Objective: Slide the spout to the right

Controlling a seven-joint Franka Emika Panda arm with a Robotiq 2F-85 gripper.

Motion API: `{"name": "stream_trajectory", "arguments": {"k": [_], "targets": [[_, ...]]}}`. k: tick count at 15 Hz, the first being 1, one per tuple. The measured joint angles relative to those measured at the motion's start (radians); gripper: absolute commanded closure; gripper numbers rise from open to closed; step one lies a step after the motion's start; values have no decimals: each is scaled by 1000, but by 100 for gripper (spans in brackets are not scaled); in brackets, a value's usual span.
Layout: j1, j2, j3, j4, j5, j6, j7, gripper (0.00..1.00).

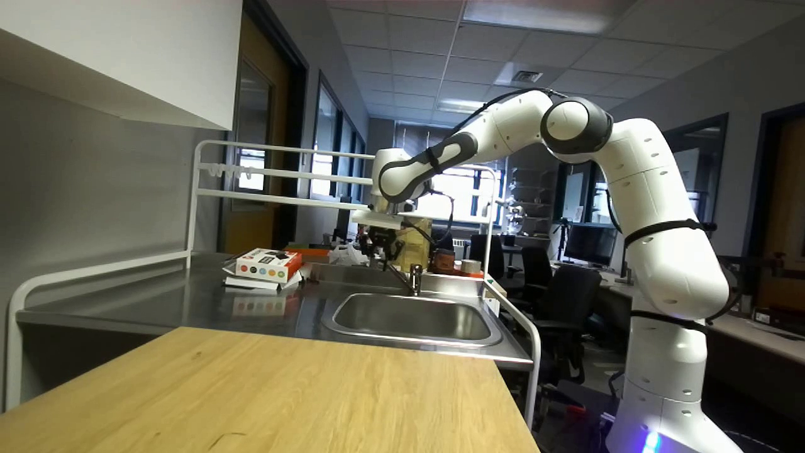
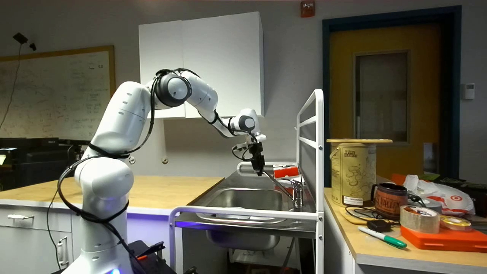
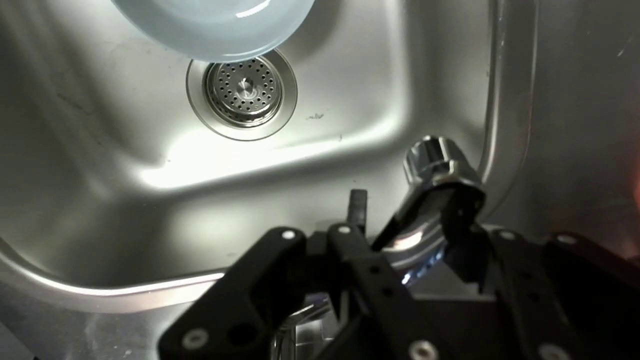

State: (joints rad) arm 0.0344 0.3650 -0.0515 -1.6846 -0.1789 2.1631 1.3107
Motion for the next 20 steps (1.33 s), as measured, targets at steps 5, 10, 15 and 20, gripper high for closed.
{"name": "stream_trajectory", "arguments": {"k": [5,10,15,20], "targets": [[0,8,-8,0,8,-8,2,97],[5,16,-8,0,9,-8,2,96],[8,33,-12,0,8,-8,2,96],[15,55,-24,0,-2,-16,1,96]]}}
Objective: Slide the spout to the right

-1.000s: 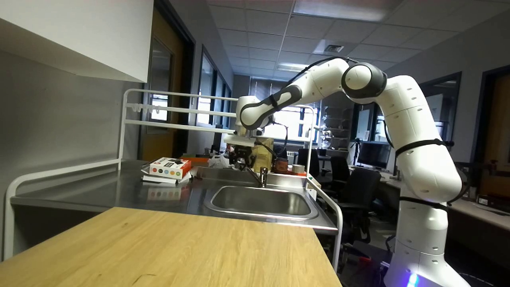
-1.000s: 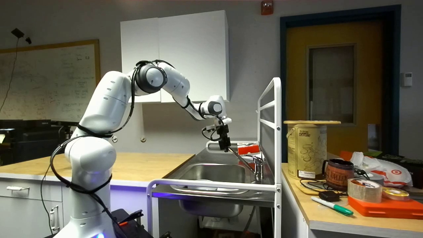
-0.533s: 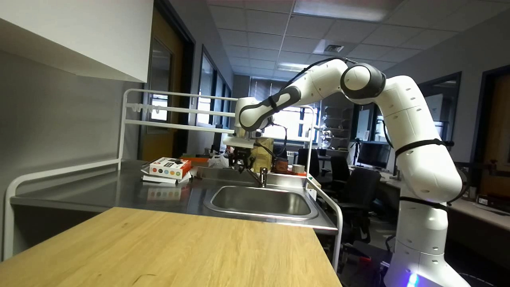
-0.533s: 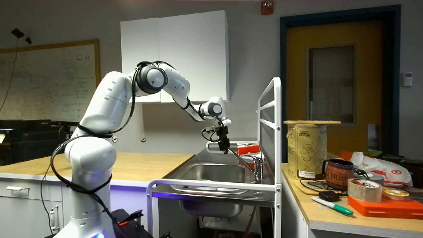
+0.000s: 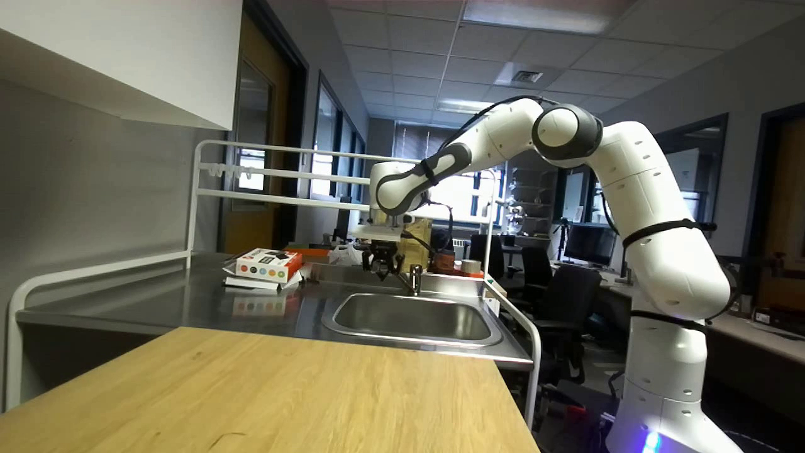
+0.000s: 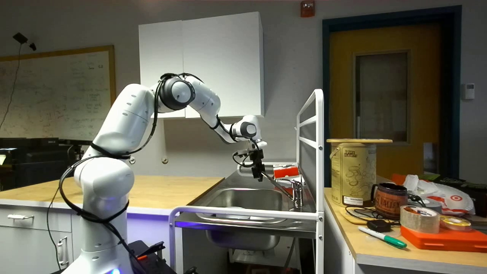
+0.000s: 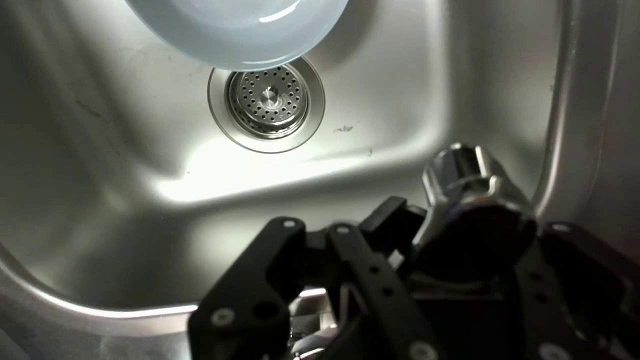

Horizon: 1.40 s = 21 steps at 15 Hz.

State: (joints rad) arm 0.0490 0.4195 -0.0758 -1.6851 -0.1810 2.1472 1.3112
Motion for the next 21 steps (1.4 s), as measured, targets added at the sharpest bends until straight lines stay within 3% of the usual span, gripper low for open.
{"name": "stream_trajectory", "arguments": {"k": [13,21], "targets": [[4,2,-29,-23,-69,-9,-11,97],[15,-83,-34,-155,-185,-3,-11,96]]}}
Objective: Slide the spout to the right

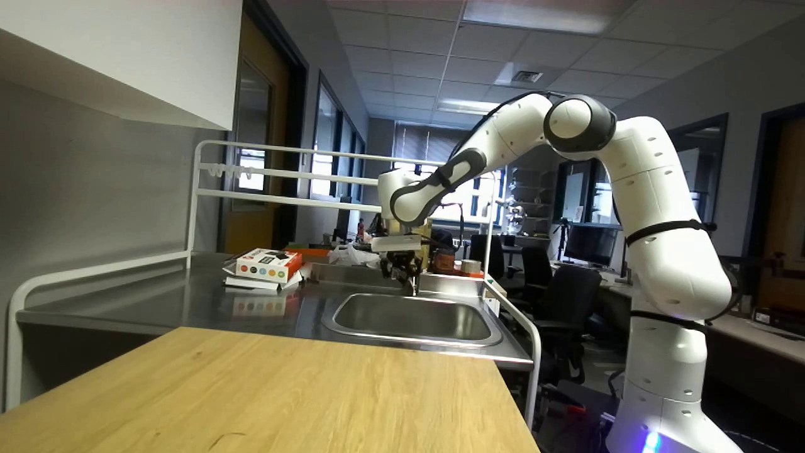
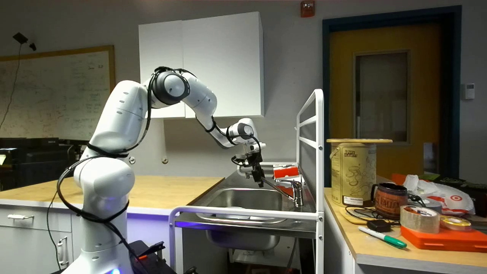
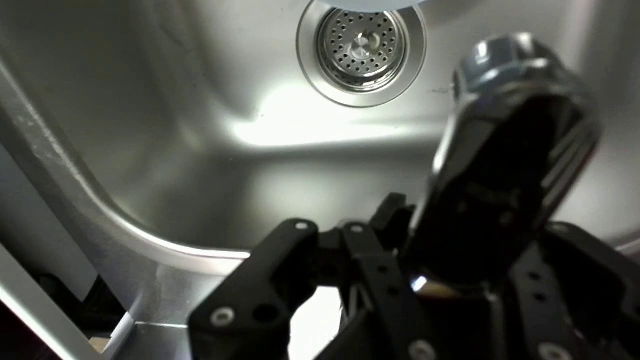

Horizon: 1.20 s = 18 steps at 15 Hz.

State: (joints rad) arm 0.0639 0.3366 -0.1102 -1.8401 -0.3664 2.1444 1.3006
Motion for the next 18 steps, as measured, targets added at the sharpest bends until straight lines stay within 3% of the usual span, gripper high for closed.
{"name": "stream_trajectory", "arguments": {"k": [2,3,4,5,6,7,8,10,11,13,18], "targets": [[0,-26,-3,-42,-47,11,0,93],[0,-37,-5,-61,-66,17,0,72],[0,-48,-7,-80,-81,26,0,68],[0,-58,-8,-98,-93,35,0,93],[-1,-67,-9,-113,-103,45,0,91],[-2,-76,-10,-126,-112,53,0,64],[-3,-83,-11,-138,-116,61,-1,66],[-5,-91,-11,-151,-119,69,-2,56],[-6,-94,-11,-154,-119,69,-4,75],[-8,-98,-11,-159,-117,69,-15,59],[-9,-99,-11,-161,-117,68,-18,56]]}}
